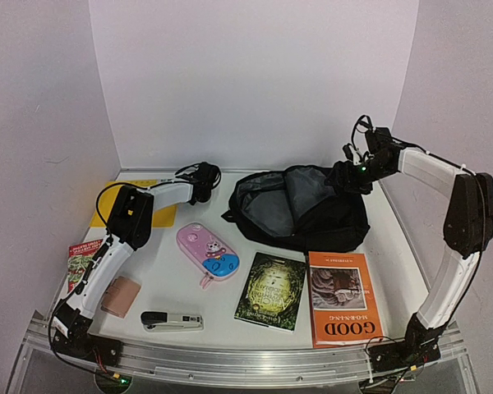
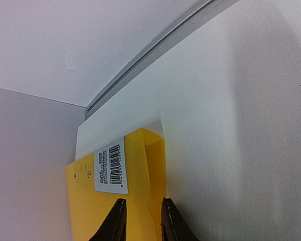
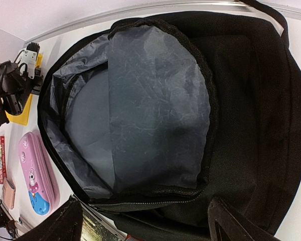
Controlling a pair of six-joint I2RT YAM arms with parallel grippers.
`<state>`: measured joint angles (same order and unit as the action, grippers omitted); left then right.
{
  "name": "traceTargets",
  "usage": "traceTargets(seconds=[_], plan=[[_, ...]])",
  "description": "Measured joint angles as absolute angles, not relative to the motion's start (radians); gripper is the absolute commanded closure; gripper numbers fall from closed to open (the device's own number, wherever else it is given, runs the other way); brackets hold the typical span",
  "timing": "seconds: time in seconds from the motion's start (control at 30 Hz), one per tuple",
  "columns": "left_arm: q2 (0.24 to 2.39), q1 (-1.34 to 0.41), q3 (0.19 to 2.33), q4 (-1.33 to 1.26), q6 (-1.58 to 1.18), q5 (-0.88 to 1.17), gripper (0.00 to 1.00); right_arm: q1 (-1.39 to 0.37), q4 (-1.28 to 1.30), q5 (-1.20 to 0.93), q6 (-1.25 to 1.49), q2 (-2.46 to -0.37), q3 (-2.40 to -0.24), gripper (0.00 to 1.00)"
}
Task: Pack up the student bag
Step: Pick up the files from the center of the board.
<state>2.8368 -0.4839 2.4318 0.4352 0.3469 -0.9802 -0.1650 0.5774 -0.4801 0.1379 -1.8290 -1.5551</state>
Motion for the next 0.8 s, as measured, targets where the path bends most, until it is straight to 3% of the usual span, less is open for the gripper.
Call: traceTargets(seconds=[0.23, 0.57, 0.8], plan=[[2.822, -0.488, 2.385, 0.375, 0.375, -1.017, 0.85, -0.165, 0.577, -0.480, 0.140, -1.829, -1.555, 0.14], [2.813, -0.490, 2.354, 0.330, 0.404, -1.052, 0.70, -0.165, 0.577, -0.480, 0.140, -1.829, -1.555, 0.15], [2.799, -0.486, 2.325, 0.321, 0.394, -1.052, 0.70, -0.165, 0.577, -0.480, 0.141, -1.829, -1.555, 0.15]])
